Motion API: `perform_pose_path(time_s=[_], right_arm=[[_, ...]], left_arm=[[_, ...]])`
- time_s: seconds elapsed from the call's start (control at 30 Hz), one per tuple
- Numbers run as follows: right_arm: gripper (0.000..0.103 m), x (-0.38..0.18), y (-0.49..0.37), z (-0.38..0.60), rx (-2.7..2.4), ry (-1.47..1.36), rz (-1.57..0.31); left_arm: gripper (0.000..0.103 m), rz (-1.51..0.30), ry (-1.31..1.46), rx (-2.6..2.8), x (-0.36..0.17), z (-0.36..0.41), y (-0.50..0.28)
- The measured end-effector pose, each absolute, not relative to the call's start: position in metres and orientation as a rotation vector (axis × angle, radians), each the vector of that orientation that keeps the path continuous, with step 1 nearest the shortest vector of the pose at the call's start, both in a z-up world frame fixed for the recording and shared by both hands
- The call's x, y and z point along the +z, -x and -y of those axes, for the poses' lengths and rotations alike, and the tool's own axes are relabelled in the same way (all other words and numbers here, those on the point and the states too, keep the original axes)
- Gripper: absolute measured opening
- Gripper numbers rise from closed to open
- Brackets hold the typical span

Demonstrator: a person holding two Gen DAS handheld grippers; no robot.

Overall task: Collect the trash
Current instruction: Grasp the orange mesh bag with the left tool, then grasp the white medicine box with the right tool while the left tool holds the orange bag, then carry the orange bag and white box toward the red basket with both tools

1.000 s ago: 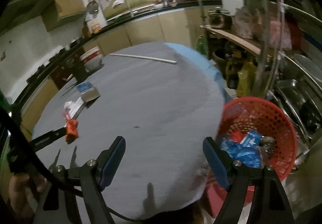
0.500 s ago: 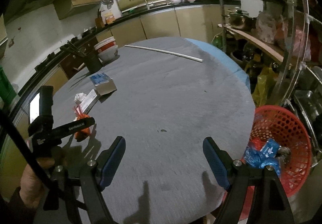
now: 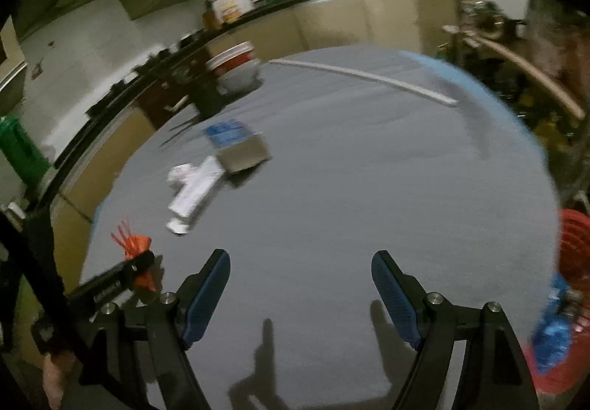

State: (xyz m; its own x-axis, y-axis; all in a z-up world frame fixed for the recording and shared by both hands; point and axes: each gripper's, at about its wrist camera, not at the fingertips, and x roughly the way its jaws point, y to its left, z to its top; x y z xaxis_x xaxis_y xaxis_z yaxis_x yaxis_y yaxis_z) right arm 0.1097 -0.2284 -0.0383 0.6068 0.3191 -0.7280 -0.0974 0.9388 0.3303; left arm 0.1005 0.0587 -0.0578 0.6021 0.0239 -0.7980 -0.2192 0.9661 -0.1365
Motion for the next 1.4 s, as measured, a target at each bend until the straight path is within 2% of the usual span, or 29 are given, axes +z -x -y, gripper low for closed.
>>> perform_pose_path(time_s=[0.2, 0.63, 0.67, 0.77, 0.8, 1.13, 1.2, 1.4], right_arm=[[0.082, -0.045, -0.152, 0.157, 0.313, -0.286, -0.964], [0.081, -0.078, -0.219, 0.057, 0.170, -0.208, -1.075], [0.080, -0.082, -0.223, 0.052, 0.156, -0.189, -1.087], [0.058, -0.082, -0.222, 0.049, 0.131, -0.137, -1.066], [0.056, -0.082, -0.220, 0.052, 0.148, -0.139, -1.071], [0.049, -0.073, -0.165, 0.115, 0.244, -0.137, -1.066], [0.040, -0.072, -0.150, 0.130, 0.250, -0.155, -1.060], [0.040, -0.072, -0.120, 0.169, 0.233, -0.189, -1.052]], left_arm=[[0.032, -0.910, 0.265, 0.190, -0.061, -0.093, -0.101], [0.032, -0.912, 0.271, 0.203, -0.062, -0.113, -0.101], [0.032, -0.915, 0.271, 0.202, -0.062, -0.113, -0.101], [0.032, -0.915, 0.268, 0.199, -0.062, -0.113, -0.102], [0.032, -0.916, 0.268, 0.197, -0.062, -0.113, -0.102], [0.032, -0.922, 0.235, 0.146, -0.056, -0.085, -0.098], [0.032, -0.925, 0.227, 0.132, -0.055, -0.078, -0.096], [0.032, -0.941, 0.177, 0.107, -0.056, -0.049, -0.089]])
